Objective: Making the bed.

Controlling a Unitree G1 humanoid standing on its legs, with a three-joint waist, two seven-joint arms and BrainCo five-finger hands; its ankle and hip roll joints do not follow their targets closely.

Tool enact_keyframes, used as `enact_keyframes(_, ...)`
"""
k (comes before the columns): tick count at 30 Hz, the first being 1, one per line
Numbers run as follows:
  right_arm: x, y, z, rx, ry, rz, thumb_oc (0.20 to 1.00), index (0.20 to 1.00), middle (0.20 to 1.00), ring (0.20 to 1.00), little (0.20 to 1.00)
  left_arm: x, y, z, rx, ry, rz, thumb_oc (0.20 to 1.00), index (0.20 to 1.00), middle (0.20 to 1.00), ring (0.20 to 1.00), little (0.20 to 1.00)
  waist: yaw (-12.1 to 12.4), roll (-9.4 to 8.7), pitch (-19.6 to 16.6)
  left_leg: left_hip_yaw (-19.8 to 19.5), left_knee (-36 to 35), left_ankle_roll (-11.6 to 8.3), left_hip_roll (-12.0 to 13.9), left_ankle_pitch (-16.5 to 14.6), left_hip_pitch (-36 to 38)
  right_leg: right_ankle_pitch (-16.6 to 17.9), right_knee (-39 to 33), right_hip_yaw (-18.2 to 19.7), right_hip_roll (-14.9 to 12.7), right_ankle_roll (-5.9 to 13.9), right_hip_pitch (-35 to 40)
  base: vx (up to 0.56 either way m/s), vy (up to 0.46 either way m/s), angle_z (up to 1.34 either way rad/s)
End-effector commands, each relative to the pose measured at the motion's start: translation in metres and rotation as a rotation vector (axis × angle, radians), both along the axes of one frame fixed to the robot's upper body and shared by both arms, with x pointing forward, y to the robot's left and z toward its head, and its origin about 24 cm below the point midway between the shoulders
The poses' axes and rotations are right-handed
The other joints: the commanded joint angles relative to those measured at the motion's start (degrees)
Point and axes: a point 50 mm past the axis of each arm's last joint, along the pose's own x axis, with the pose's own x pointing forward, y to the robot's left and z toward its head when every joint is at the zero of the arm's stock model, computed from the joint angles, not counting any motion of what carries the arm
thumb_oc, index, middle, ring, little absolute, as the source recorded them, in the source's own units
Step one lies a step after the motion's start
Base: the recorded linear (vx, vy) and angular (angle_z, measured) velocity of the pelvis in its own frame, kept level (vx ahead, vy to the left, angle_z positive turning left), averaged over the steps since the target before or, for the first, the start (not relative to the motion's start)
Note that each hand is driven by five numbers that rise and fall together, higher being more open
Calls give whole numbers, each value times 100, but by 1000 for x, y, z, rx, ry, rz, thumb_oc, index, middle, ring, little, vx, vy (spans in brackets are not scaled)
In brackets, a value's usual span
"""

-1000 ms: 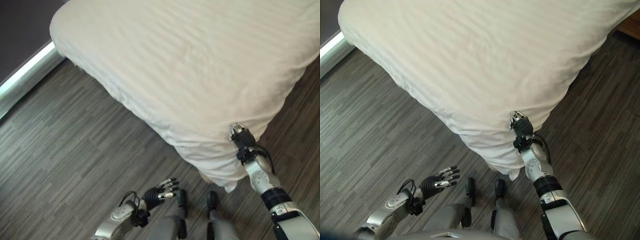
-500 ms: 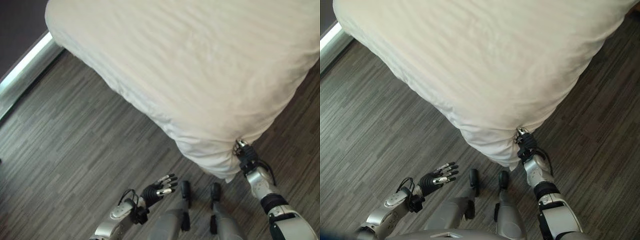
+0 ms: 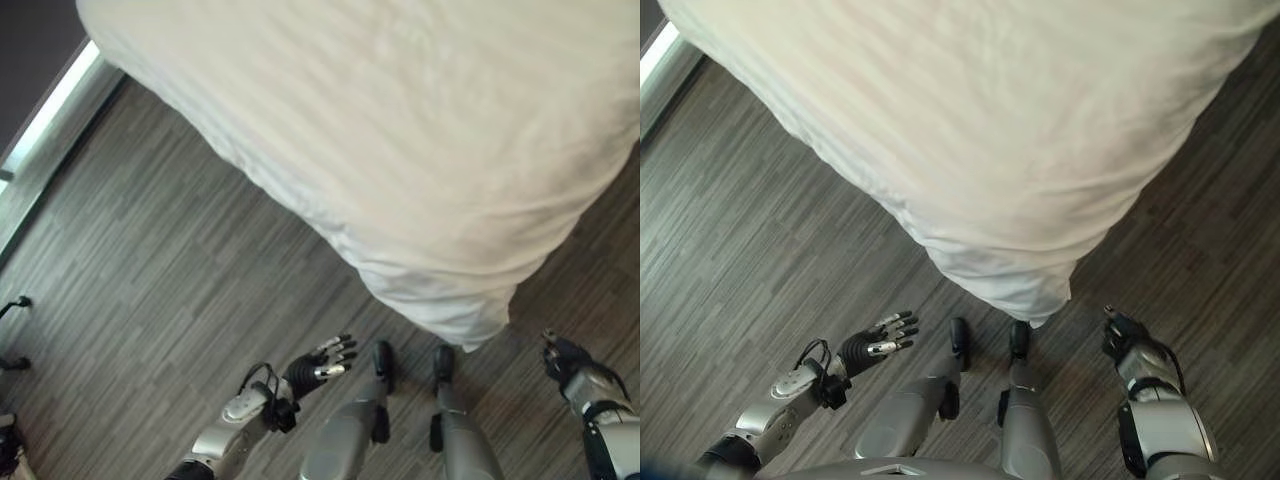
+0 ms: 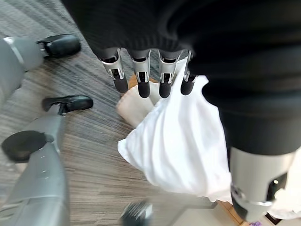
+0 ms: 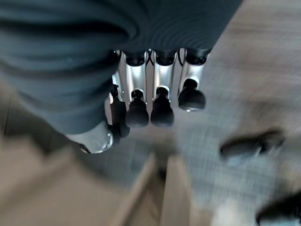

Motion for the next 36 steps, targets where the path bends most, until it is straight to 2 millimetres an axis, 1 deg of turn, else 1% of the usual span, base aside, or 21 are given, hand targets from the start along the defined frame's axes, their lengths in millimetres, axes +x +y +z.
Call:
enact_keyframes(1,-3,-24,21,-102,-113,-78,200,200,200,200,200,-10,-13,-1,-32,-8,-39,1000,1000,1000,1000,1000,-121,-126,-306,-73,33,-537,236,-81,154,424,63,-14,-438,615,-180,28,9,-3)
enact_keyframes(2,14,-22,43,-158,-262,-36,200,200,200,200,200,-14,-11,-3,-38,3,-31,1000,1000,1000,1000,1000,-220,-142,-319,-67,33,-528,243,-127,227,391,63,-3,-433,616,-114,0,0,0)
enact_keyframes(3,13,-21,42,-158,-261,-37,200,200,200,200,200,-14,-11,-3,-38,4,-31,1000,1000,1000,1000,1000,-219,-151,-323,-65,33,-527,239,-98,210,414,63,-2,-437,611,-131,-11,10,-16)
enact_keyframes(4,43,1,76,-188,-485,125,200,200,200,200,200,-16,-6,-2,-41,7,-26,1000,1000,1000,1000,1000,-294,-197,-337,-37,33,-521,243,-98,241,432,63,27,-437,613,-122,-25,1,-21)
enact_keyframes(5,51,12,89,-194,-562,211,200,200,200,200,200,-17,-5,0,-42,5,-35,1000,1000,1000,1000,1000,-318,-216,-331,-21,33,-520,248,-120,268,425,63,30,-433,621,-102,-22,1,-23)
enact_keyframes(6,51,13,89,-193,-562,211,200,200,200,200,200,-17,-5,0,-41,5,-35,1000,1000,1000,1000,1000,-320,-225,-340,-19,33,-520,244,-94,247,446,63,33,-438,617,-124,-23,-12,-20)
enact_keyframes(7,64,54,111,-122,-709,506,200,200,200,200,200,-23,2,-2,-28,25,-58,1000,1000,1000,1000,1000,-332,-281,-342,21,33,-527,251,-96,276,462,63,52,-435,617,-115,-35,-11,-17)
enact_keyframes(8,64,54,111,-122,-709,507,200,200,200,200,200,-24,3,-2,-28,26,-57,1000,1000,1000,1000,1000,-335,-287,-354,23,33,-526,248,-76,255,478,63,55,-438,615,-138,-31,-20,-18)
enact_keyframes(11,65,106,129,-111,-730,932,200,200,200,200,200,-34,11,-4,11,48,-118,1000,1000,1000,1000,1000,-319,-331,-383,49,33,-531,255,-58,256,484,63,41,-445,607,-135,-11,-12,-3)
enact_keyframes(12,66,118,132,-81,-760,966,200,200,200,200,200,-36,8,-5,13,53,-141,1000,1000,1000,1000,1000,-307,-328,-390,47,33,-527,247,-53,246,485,63,39,-444,605,-147,0,0,0)
enact_keyframes(13,66,157,132,74,-810,1108,200,200,200,200,200,-38,6,-5,29,42,-170,1000,1000,1000,1000,1000,-265,-299,-388,39,33,-529,241,-65,245,477,63,27,-452,610,-146,0,0,0)
enact_keyframes(14,66,158,132,74,-810,1109,200,200,200,200,200,-37,6,-5,29,42,-170,1000,1000,1000,1000,1000,-269,-305,-399,40,33,-529,237,-48,221,491,63,29,-455,608,-169,-16,12,-3)
enact_keyframes(15,64,191,131,113,-794,1286,200,200,200,200,200,-37,4,-5,45,26,-175,1000,1000,1000,1000,1000,-209,-265,-394,39,33,-537,231,-48,209,490,63,9,-462,617,-185,0,0,0)
enact_keyframes(16,64,191,131,112,-794,1287,200,200,200,200,200,-37,4,-5,46,26,-174,1000,1000,1000,1000,1000,-214,-269,-404,40,33,-536,227,-31,186,504,63,11,-466,615,-208,0,0,0)
enact_keyframes(18,67,221,136,32,-755,1509,200,200,200,200,200,-36,1,-5,48,19,-174,1000,1000,1000,1000,1000,-120,-232,-403,33,33,-547,230,-7,123,510,63,-13,-472,619,-258,-27,-6,5)
enact_keyframes(20,70,227,135,-3,-734,1545,200,200,200,200,200,-35,-1,-6,50,19,-178,1000,1000,1000,1000,1000,-81,-215,-404,24,33,-547,226,-1,106,510,63,-26,-473,621,-270,-22,-8,7)
enact_keyframes(21,78,240,131,0,-719,1553,200,200,200,200,200,-33,-4,-6,52,10,-186,1000,1000,1000,1000,1000,-7,-176,-387,-4,33,-544,216,17,67,518,63,-45,-478,623,-293,-22,-8,4)
enact_keyframes(24,83,251,136,-48,-731,1597,200,200,200,200,200,-31,-5,-4,56,-2,-183,1000,1000,1000,1000,1000,38,-152,-371,-23,33,-553,212,35,18,525,63,-66,-484,626,-330,0,0,0)
enact_keyframes(29,100,257,145,-155,-737,1594,200,200,200,200,200,-29,-7,-5,55,2,-175,1000,1000,1000,1000,1000,147,-111,-339,-58,33,-563,213,60,-64,538,63,-111,-495,630,-386,-4,-10,4)
enact_keyframes(34,119,243,132,-178,-662,1454,200,200,200,200,200,-25,-12,-5,46,0,-178,1000,1000,1000,1000,1000,227,-77,-317,-109,33,-564,202,78,-148,549,63,-143,-513,623,-439,2,-3,1)
enact_keyframes(36,130,223,111,-198,-540,1324,200,200,200,200,200,-21,-15,-4,41,-8,-171,1000,1000,1000,1000,1000,300,-35,-291,-143,33,-562,190,93,-199,547,63,-166,-510,616,-472,6,-17,19)
